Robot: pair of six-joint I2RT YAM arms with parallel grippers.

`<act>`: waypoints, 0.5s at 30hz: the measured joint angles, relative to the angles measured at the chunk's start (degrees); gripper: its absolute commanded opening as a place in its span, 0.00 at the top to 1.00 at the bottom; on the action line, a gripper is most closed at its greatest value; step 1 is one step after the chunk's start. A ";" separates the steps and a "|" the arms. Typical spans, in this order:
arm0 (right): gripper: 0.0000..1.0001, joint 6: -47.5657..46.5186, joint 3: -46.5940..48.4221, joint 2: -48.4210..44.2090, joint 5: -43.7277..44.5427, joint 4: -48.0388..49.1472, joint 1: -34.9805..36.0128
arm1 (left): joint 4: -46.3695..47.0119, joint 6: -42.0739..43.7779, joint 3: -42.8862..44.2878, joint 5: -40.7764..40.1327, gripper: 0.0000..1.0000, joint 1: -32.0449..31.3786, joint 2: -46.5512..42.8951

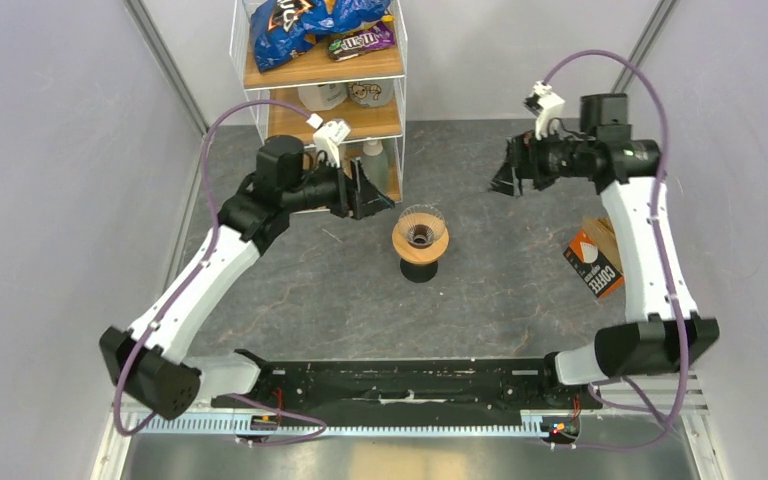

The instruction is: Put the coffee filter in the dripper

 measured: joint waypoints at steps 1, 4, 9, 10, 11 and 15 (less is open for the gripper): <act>0.09 -2.12 1.14 -1.64 1.42 -2.47 -1.40 | -0.76 0.96 -0.02 0.07 0.25 0.00 -1.53; 0.13 -7.06 3.13 -5.77 6.91 -8.52 -3.28 | -2.89 4.17 -0.28 0.68 0.25 0.00 -5.53; 0.25 -14.14 3.43 -11.10 20.44 -15.91 -3.21 | -7.17 8.28 -0.44 2.29 0.25 0.00 -7.93; 0.28 -15.04 3.41 -11.69 22.77 -16.65 -3.26 | -7.98 8.92 -0.44 2.82 0.25 0.00 -7.93; 0.31 -16.11 3.15 -12.39 25.46 -17.22 -3.39 | -8.83 9.44 -0.44 3.17 0.25 0.00 -7.93; 0.38 -20.22 -1.25 -16.70 32.09 -18.36 -4.15 | -11.41 11.50 -0.44 4.37 0.25 0.04 -7.93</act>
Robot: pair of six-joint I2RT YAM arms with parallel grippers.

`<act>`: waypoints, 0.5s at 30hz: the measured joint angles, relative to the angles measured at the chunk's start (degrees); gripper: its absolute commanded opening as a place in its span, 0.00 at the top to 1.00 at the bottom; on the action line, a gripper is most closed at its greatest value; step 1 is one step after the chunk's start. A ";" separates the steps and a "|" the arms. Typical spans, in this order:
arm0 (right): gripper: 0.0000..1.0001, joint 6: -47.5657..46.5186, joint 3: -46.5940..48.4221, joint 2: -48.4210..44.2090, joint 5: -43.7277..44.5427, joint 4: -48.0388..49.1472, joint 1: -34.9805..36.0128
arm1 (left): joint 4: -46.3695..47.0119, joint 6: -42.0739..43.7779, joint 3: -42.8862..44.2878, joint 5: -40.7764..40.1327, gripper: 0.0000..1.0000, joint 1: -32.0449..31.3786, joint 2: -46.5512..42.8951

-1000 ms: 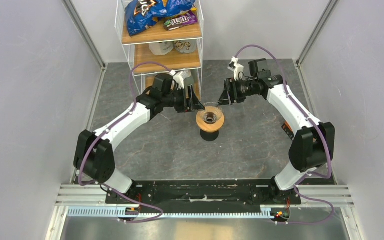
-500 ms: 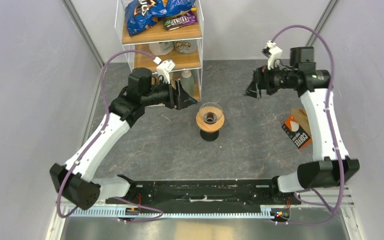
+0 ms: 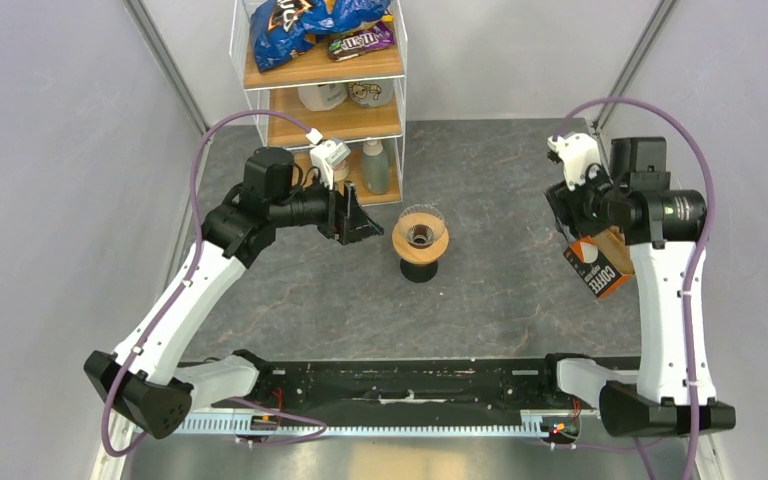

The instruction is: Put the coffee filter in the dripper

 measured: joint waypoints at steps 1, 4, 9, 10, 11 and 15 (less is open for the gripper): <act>0.40 -1.20 -1.31 -1.20 0.83 -0.48 -0.66 | -0.44 0.35 0.00 0.07 0.25 0.00 -0.07; 0.43 -4.55 -3.23 -3.21 2.03 -2.36 -3.48 | -1.38 1.25 -0.02 0.11 0.25 0.00 -0.46; 0.49 -8.50 -3.21 -1.86 1.75 -4.50 -7.19 | -1.73 2.25 -0.83 0.09 0.26 0.00 -2.38; 0.51 -9.22 -3.21 -1.05 1.57 -4.70 -7.91 | -1.79 2.32 -0.94 0.09 0.26 0.00 -2.71; 0.52 -9.90 -3.21 -0.11 1.55 -4.76 -8.70 | -1.86 2.38 -1.05 0.09 0.26 0.00 -2.97; 0.58 -11.96 -3.19 3.91 1.57 -4.96 -11.87 | -2.86 2.45 -1.14 0.17 0.27 0.00 -3.61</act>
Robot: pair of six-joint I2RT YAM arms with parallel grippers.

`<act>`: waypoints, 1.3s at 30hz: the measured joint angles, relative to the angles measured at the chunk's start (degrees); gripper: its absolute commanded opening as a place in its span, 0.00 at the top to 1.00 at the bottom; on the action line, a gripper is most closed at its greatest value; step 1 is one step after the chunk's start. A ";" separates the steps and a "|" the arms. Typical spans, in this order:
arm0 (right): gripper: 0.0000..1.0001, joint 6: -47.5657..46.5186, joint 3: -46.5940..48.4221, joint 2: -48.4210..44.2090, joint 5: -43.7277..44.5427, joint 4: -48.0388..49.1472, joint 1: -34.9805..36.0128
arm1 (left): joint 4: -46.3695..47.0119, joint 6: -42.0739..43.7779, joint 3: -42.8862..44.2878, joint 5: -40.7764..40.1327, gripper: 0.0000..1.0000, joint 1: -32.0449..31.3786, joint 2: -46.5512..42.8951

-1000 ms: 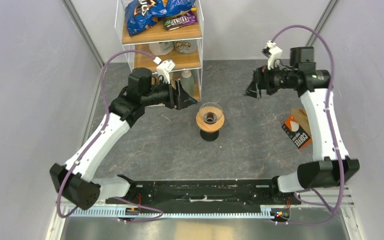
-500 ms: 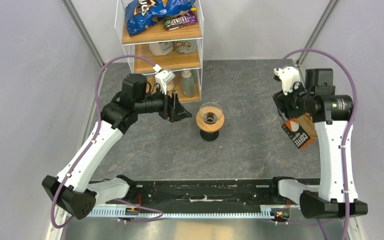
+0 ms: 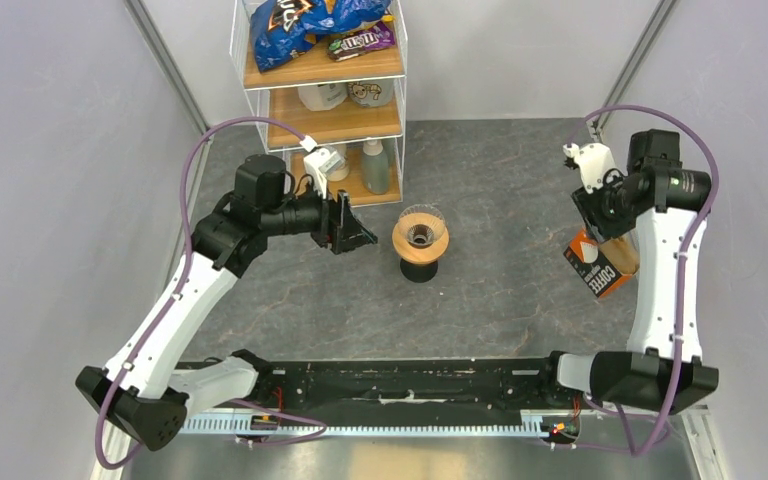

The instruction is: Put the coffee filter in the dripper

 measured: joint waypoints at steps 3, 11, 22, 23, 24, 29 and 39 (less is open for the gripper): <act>0.62 -0.81 0.55 3.21 -0.02 -0.02 -2.23 | -1.27 0.00 0.00 0.50 0.27 0.00 -0.20; 0.71 -1.81 1.60 8.11 0.24 1.16 -5.90 | -3.39 -0.07 0.22 3.26 0.28 0.00 -0.31; 0.74 -2.84 2.78 14.32 0.26 3.34 -7.28 | -4.00 -0.70 2.14 5.09 0.28 0.00 -0.09; 0.74 -2.89 3.02 14.67 0.26 3.54 -7.28 | -4.09 -0.72 2.29 5.29 0.28 0.00 0.00; 0.74 -2.89 3.30 15.06 0.26 3.78 -7.28 | -4.20 -0.72 2.45 5.60 0.28 0.00 0.09; 0.76 -2.91 3.85 16.13 0.39 4.81 -7.30 | -5.03 -0.83 2.78 6.03 0.28 0.00 0.42; 0.76 -3.13 3.85 17.20 0.50 4.87 -7.28 | -5.25 -0.85 2.78 6.01 0.28 0.00 0.50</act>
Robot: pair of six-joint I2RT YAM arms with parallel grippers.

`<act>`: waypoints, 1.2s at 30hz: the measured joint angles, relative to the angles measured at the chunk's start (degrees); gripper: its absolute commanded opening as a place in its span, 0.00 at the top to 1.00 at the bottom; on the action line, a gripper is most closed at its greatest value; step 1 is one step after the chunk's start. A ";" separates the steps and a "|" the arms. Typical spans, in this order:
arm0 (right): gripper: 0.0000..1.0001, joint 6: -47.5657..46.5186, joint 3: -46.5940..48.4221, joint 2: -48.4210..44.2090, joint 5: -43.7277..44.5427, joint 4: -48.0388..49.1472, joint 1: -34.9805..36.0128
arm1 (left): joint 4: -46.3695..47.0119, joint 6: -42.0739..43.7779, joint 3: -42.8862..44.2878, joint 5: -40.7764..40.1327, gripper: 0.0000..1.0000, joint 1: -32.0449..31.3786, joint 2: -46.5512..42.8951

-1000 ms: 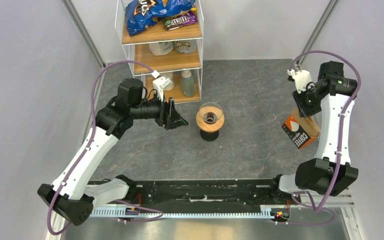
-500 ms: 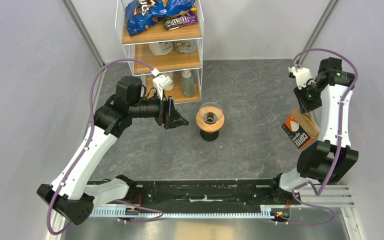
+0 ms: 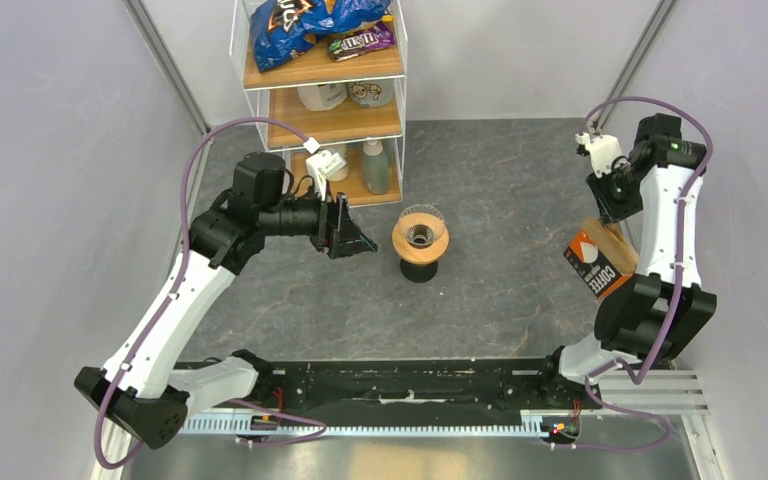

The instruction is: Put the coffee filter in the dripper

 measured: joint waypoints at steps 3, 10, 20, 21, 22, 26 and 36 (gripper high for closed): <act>0.76 -0.09 -0.02 0.02 0.09 0.02 -0.02 | 0.00 0.00 0.00 0.00 0.28 0.00 0.04; 0.76 -0.61 -0.44 0.17 0.61 0.52 -0.24 | 0.00 0.00 0.02 0.00 0.28 0.00 0.22; 0.76 -1.01 -1.05 1.01 0.61 0.92 -0.79 | 0.00 0.00 0.02 0.00 0.28 0.00 0.28; 0.76 -1.01 -1.07 1.01 0.61 0.96 -0.83 | 0.00 0.00 0.00 0.00 0.28 0.00 0.28; 0.76 -1.03 -1.11 1.01 0.61 1.01 -0.87 | -0.02 0.00 0.00 0.00 0.28 0.00 0.28; 0.76 -1.03 -1.29 1.03 0.61 1.07 -0.87 | -0.02 0.00 0.00 0.00 0.28 0.00 0.28; 0.76 -1.01 -0.87 1.03 -0.46 0.52 -0.87 | -0.02 0.00 0.00 0.00 0.28 0.00 0.28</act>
